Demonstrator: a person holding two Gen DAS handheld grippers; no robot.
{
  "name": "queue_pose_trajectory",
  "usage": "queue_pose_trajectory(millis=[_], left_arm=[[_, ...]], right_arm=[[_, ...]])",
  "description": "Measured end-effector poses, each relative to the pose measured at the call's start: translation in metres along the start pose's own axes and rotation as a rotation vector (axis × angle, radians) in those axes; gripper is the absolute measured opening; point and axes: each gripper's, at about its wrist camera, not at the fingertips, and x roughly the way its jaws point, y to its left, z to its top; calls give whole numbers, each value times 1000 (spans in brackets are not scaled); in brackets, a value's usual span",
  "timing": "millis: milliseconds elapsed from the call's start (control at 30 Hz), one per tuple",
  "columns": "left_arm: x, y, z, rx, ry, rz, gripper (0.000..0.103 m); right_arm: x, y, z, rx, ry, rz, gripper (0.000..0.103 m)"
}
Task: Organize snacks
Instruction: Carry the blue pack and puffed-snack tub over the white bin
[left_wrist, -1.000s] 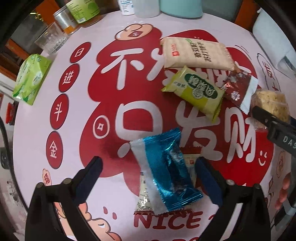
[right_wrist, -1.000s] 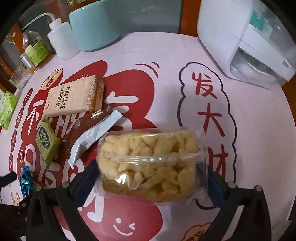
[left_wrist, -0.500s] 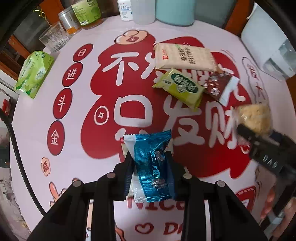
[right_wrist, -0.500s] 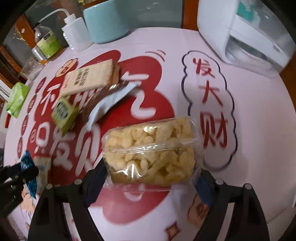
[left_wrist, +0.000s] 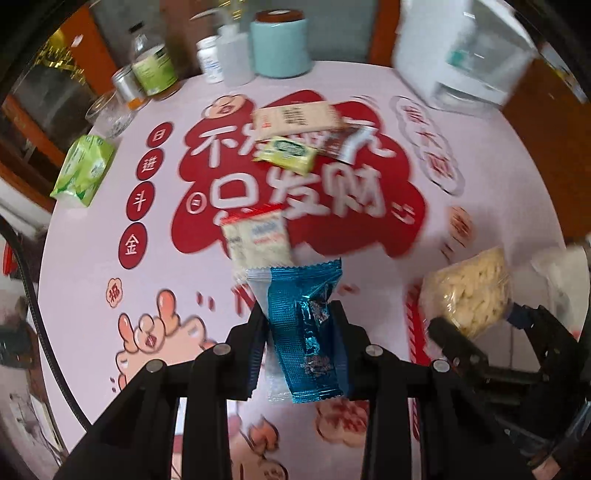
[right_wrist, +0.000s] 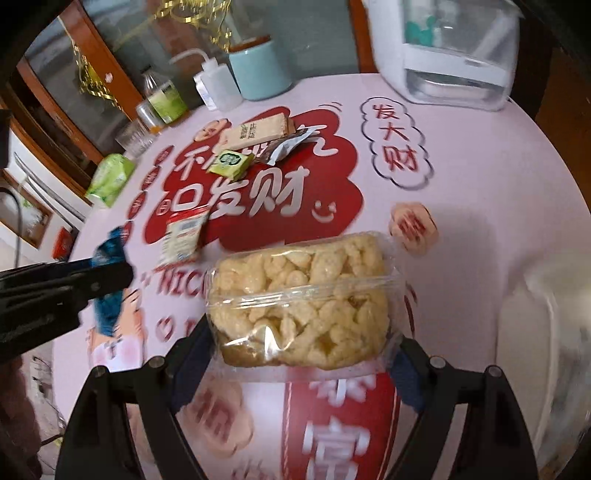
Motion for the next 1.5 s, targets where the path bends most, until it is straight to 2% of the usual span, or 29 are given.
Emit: queue_pose_trajectory(millis=[267,533,833,1033,1367,1500], left_arm=[[-48,-71,-38,167,-30,-70,31],[-86,-156,-62,344,-82,-136,31],[-97,-248,-91,518,-83,-195,31],[-95,-295,-104,600,-75,-217,31],[-84,-366,-111,711,-86,-213,31],[-69,-386,-110,738,-64,-202,31]], right_arm=[[-91,-28,-60,109,-134,-27,85],[-168,-74,-107,237,-260,-155,85],[-219,-139,-159,427,-331,-290,85],[-234,-170,-190,519,-343,-370,85],[-223,-187,-213,582,-310,-381,85],[-215,-190,-217,584,-281,-381,85]])
